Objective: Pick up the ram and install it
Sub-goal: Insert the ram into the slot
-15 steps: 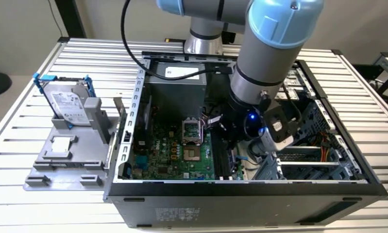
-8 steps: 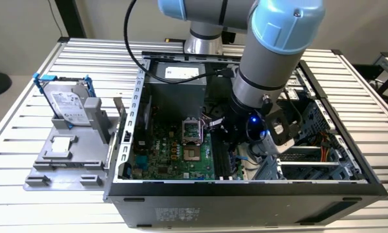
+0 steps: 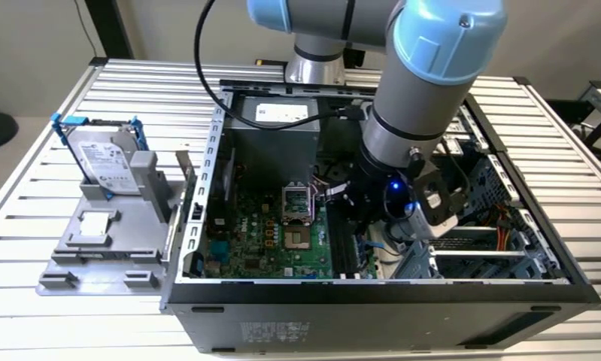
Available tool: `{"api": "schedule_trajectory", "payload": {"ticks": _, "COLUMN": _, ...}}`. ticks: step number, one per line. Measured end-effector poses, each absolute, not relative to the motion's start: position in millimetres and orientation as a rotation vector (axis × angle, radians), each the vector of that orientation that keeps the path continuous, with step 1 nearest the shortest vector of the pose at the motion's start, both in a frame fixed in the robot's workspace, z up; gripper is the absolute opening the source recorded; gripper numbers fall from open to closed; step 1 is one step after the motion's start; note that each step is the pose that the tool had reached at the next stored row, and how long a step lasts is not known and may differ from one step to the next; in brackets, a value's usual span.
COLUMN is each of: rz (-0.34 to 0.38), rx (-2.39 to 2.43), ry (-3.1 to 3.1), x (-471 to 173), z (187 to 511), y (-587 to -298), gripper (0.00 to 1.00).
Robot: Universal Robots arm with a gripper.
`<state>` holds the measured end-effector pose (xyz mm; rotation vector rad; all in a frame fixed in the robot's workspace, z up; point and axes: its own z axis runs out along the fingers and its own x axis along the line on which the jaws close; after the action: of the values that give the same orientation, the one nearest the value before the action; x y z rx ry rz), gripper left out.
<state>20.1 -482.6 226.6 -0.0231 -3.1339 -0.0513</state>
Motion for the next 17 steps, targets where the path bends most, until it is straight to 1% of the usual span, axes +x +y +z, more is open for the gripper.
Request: {"api": "schedule_trajectory", "payload": {"ticks": 17, "rz": -0.051, "rx": -0.025, "ry": -3.134, "x": 14.1, "z": 221.7, "y": -481.0, "gripper": 0.00}}
